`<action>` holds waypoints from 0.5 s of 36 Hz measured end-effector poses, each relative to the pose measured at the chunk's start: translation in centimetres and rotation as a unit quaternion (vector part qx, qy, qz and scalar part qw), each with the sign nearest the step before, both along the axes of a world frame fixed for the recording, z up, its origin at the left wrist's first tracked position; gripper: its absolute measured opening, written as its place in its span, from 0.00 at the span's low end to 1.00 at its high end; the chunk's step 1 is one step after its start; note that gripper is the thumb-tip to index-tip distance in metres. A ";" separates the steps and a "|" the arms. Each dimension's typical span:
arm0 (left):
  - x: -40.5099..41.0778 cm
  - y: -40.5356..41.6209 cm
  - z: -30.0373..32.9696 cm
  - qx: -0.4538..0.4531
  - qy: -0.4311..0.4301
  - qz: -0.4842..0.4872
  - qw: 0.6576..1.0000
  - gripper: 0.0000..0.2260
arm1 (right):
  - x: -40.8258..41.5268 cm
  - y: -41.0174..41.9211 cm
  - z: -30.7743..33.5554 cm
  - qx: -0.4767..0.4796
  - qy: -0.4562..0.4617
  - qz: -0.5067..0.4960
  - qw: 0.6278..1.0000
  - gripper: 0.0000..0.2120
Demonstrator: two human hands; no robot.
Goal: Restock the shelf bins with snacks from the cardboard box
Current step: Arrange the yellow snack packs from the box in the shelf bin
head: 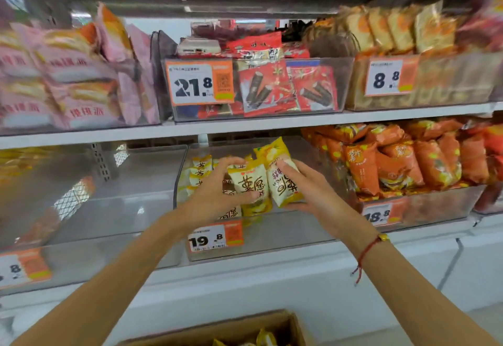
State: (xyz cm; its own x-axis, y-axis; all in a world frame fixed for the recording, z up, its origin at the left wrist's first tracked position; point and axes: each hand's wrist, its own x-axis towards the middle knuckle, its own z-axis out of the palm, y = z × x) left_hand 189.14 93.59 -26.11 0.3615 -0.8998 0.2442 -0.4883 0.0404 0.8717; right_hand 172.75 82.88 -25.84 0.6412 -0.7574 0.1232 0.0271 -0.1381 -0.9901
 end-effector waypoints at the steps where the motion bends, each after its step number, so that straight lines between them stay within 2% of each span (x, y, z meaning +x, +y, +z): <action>1: 0.1 -0.6 -0.1 -0.005 -0.029 -0.010 1.000 0.27 | 0.1 -0.6 -0.4 -0.028 -0.002 -0.027 0.999 0.11; 3: 0.4 -1.7 -0.4 -0.016 -0.080 -0.011 0.997 0.25 | 0.2 -1.7 -1.4 -0.092 -0.001 -0.079 0.993 0.12; 6: 1.0 -3.1 -0.7 -0.021 -0.111 0.020 0.993 0.21 | -0.3 -2.7 -2.9 -0.144 0.032 -0.119 0.982 0.20; 9: 2.0 -4.2 -1.3 0.080 -0.196 0.028 0.977 0.26 | -1.0 -3.3 -4.1 -0.153 0.074 -0.144 0.975 0.23; 11: 2.6 -4.7 -1.8 0.178 -0.317 0.022 0.931 0.30 | -1.2 -3.6 -4.5 -0.140 0.088 -0.152 0.974 0.23; 13: 3.0 -5.1 -2.1 0.221 -0.415 0.006 0.883 0.31 | -1.3 -3.9 -4.6 -0.132 0.094 -0.158 0.974 0.23; 18: 2.5 -6.4 -1.8 0.278 -0.497 0.001 0.822 0.33 | -1.0 -4.1 -4.9 -0.132 0.113 -0.160 0.972 0.25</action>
